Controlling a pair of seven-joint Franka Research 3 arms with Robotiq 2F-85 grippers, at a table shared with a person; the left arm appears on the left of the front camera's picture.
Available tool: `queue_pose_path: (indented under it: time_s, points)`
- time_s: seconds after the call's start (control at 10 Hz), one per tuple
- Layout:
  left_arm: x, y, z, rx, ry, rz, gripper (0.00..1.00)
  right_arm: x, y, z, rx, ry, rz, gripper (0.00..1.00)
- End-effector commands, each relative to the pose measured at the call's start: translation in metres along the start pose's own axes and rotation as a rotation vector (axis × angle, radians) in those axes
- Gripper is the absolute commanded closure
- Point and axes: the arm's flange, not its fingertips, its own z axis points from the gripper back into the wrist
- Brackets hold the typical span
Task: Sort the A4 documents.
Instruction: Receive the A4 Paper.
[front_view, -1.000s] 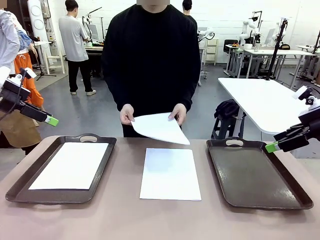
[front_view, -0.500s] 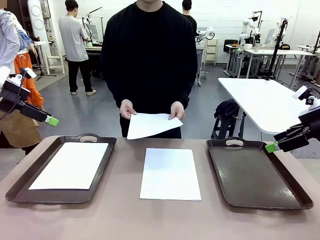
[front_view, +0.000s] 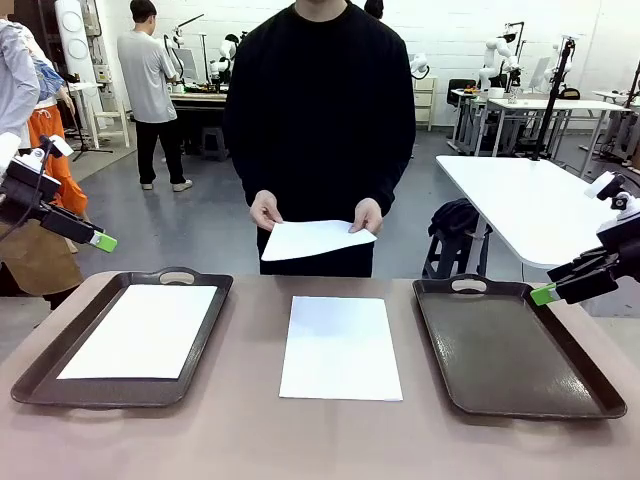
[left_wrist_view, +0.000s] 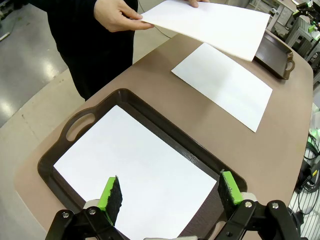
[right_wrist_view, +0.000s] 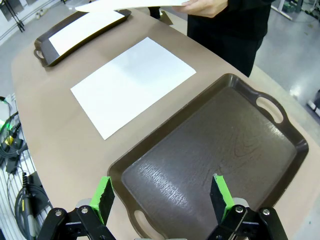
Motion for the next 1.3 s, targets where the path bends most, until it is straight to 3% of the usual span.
queue_pose_path:
  time_s: [0.0, 1.2]
  points:
    - [-0.0008, 0.0002, 0.0004, 0.000, -0.001, -0.011, 0.00, 0.0009, -0.0036, -0.0027, 0.017, -0.021, 0.009, 0.00]
    - [-0.0008, 0.0002, 0.0004, 0.000, -0.001, -0.011, 0.00, 0.0009, -0.0036, -0.0027, 0.017, -0.021, 0.009, 0.00]
